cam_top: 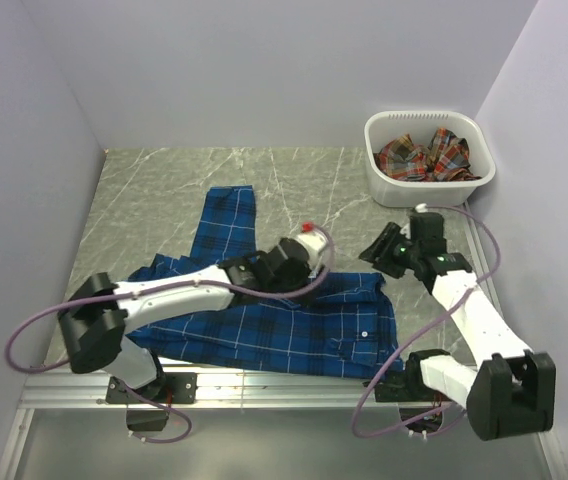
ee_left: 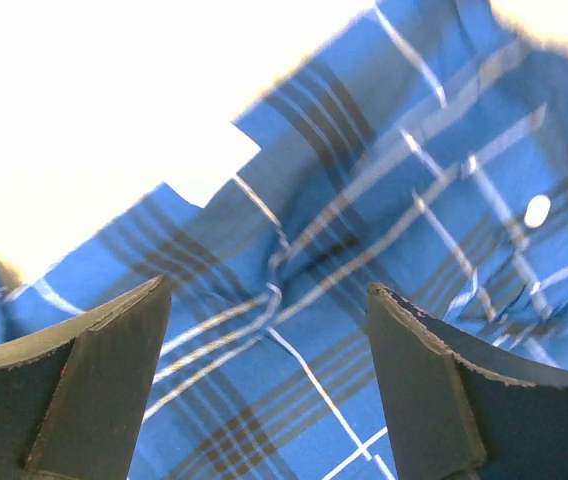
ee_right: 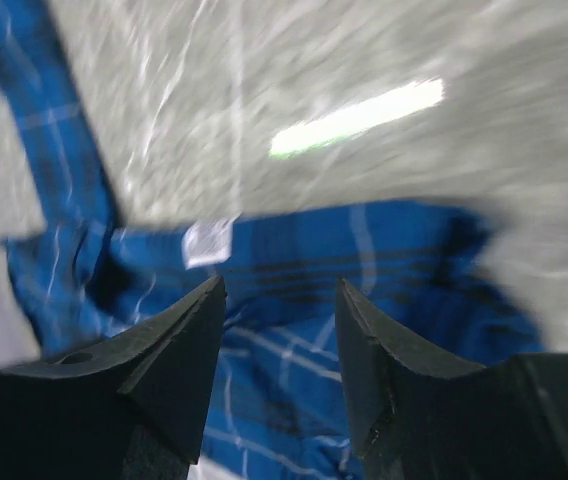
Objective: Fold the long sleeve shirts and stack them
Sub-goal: Fold the shirt
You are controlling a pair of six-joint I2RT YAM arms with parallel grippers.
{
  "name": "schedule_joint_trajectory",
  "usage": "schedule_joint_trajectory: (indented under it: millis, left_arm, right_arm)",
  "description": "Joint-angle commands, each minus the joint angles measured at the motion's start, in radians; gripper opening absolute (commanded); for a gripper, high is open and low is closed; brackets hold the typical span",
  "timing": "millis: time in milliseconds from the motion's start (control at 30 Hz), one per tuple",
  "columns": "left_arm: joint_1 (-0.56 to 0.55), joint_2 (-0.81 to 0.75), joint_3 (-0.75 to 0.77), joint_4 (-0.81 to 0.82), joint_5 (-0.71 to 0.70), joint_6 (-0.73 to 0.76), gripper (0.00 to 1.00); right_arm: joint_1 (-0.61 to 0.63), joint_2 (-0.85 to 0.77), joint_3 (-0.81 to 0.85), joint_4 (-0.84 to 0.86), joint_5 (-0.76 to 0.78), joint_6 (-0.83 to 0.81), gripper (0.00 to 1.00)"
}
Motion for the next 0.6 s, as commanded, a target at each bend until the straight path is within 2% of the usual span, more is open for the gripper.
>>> schedule_joint_trajectory:
  millis: [0, 100, 267, 300, 400, 567]
  left_arm:
    - [0.08, -0.082, 0.014, -0.013, -0.046, -0.133, 0.84]
    - [0.211, -0.141, -0.048, -0.039, -0.073, -0.244, 0.83]
    - [0.432, -0.25, -0.213, -0.07, -0.032, -0.396, 0.83]
    - [0.509, -0.257, -0.231, -0.091, -0.027, -0.437, 0.83]
    - [0.645, -0.267, -0.286, -0.12, -0.003, -0.508, 0.83]
    - [0.828, -0.251, -0.366, -0.14, 0.098, -0.594, 0.84]
  right_arm:
    - [0.077, 0.061, -0.009, 0.073, -0.094, 0.052, 0.54]
    - [0.123, 0.111, -0.063, 0.094, -0.122, 0.052, 0.53]
    - [0.131, 0.158, -0.138, 0.03, -0.064, 0.018, 0.5]
    - [0.131, 0.161, -0.146, 0.022, -0.057, 0.012, 0.5]
    - [0.133, 0.191, -0.16, -0.001, -0.042, -0.003, 0.5]
    - [0.131, 0.233, -0.167, -0.024, 0.016, -0.009, 0.5]
